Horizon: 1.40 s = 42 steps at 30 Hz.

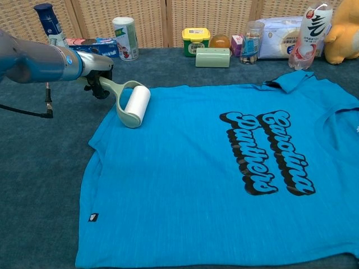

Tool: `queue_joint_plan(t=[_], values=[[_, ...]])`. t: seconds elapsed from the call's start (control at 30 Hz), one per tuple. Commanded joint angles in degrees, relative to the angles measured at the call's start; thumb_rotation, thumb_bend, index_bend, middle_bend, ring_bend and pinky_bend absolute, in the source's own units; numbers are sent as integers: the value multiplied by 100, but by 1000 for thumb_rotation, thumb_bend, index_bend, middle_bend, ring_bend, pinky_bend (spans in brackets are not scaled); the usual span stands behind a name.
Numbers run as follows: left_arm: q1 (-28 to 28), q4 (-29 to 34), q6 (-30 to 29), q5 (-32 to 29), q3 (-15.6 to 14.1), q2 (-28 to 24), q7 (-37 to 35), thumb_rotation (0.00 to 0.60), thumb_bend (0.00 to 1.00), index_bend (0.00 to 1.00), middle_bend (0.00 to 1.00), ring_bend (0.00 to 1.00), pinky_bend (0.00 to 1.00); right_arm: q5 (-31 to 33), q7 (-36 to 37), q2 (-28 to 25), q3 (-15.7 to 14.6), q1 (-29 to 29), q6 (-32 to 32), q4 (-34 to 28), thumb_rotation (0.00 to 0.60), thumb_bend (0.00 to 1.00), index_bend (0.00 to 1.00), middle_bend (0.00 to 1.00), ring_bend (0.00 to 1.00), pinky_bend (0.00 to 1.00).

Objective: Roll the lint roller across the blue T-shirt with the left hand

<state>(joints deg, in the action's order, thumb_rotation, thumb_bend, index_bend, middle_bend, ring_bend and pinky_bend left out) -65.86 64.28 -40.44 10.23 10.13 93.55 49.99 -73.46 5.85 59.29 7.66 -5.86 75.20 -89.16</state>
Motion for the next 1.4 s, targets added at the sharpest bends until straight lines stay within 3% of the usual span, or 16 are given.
queue_joint_plan(t=[0.03,0.1,0.13,0.17,0.3,0.5,0.77,0.83,1.2,1.4], values=[[76,265,157,124,-101,-252,-140,600,578,433,295,316,676,-4,-3,1,-2,1,4,-4,600,0,40,0,0,0],[68,395,248,79,-204,-383,-137,600,463,138,88,107,500,-12,-9,0,-6,1,8,-10,600,0,40,0,0,0],[50,462,297,12,-263,-454,-121,600,399,40,24,36,419,-15,-10,-1,-7,1,10,-13,600,0,40,0,0,0],[26,520,311,-48,-316,-510,-106,600,360,6,3,9,377,-19,-12,-2,-9,2,13,-17,600,0,40,0,0,0],[19,663,273,52,-392,-625,-221,600,224,0,0,0,262,-40,-12,-8,-16,8,30,-35,600,0,40,0,0,0],[179,932,6,612,-451,-790,-566,600,145,0,0,0,193,-89,-9,-30,-30,30,88,-72,600,0,40,0,0,0],[767,1749,-700,2124,-425,-1360,-1390,600,37,0,0,0,77,-236,-37,-76,-85,64,183,-197,600,0,40,0,0,0],[838,1882,-741,2154,-471,-1497,-1434,600,4,0,0,0,38,-274,-57,-82,-106,70,197,-236,600,0,40,0,0,0],[767,1900,-351,1742,-629,-1679,-1436,600,0,0,0,0,36,-430,-164,-103,-181,120,330,-387,600,0,40,0,0,0],[809,1860,-628,1892,-589,-1684,-1550,600,0,0,0,0,36,-409,-180,-90,-189,100,279,-374,600,0,40,0,0,0]])
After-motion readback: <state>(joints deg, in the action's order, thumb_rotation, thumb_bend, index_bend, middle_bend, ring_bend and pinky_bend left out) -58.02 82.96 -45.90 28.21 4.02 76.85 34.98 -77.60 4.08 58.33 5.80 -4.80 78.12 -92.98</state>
